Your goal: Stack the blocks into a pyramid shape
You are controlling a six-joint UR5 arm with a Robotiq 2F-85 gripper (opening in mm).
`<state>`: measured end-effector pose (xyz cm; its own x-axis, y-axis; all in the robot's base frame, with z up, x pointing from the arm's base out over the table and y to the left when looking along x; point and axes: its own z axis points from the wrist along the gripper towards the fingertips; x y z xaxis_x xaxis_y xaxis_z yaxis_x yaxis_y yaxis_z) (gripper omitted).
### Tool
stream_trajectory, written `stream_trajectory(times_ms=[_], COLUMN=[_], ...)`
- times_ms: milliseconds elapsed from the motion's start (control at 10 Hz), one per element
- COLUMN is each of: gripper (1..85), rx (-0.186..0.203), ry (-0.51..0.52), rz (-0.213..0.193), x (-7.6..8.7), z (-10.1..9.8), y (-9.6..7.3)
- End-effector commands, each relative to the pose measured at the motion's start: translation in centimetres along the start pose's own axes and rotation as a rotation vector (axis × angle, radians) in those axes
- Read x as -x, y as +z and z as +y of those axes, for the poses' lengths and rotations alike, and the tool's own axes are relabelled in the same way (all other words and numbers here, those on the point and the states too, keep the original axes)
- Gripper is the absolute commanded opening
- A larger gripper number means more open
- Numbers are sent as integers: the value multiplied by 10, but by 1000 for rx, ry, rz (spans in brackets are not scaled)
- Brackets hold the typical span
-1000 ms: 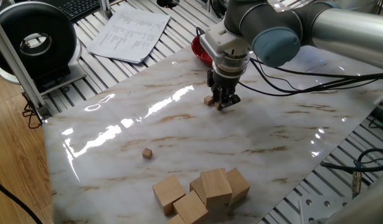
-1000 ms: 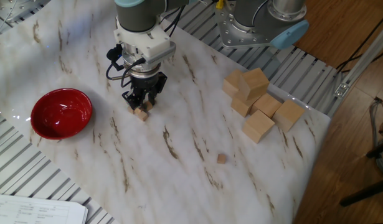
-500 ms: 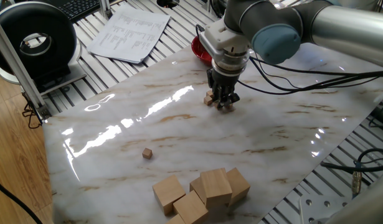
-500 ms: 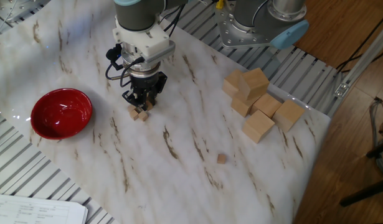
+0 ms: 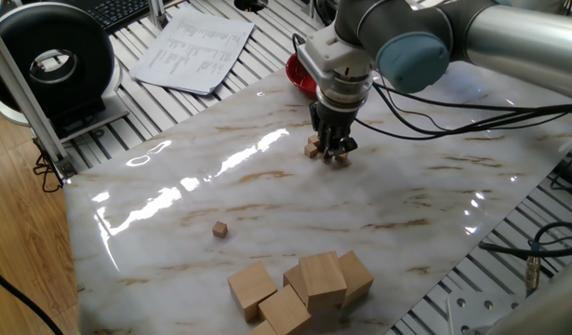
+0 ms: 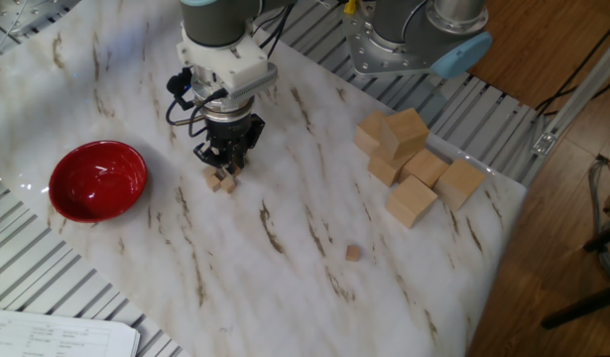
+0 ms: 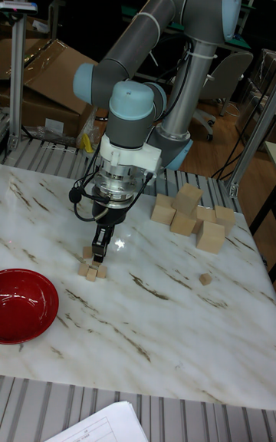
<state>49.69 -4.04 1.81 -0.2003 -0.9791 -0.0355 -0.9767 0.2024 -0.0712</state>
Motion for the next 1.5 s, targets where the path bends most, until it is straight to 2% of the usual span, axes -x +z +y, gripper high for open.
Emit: stream_trajectory(times_ms=[0,300,500,900,1000,1400], gripper=[243,243,247,267,263,213], rx=[-3,-9,-2,10,14,14], ry=[9,10,25,11,25,37], rz=[-8,2,-20,4,-15,-15], x=[0,-5,-7,-10,-6,-6], z=[-2,-1,6,11,12,11], y=[-1,2,9,2,4,1])
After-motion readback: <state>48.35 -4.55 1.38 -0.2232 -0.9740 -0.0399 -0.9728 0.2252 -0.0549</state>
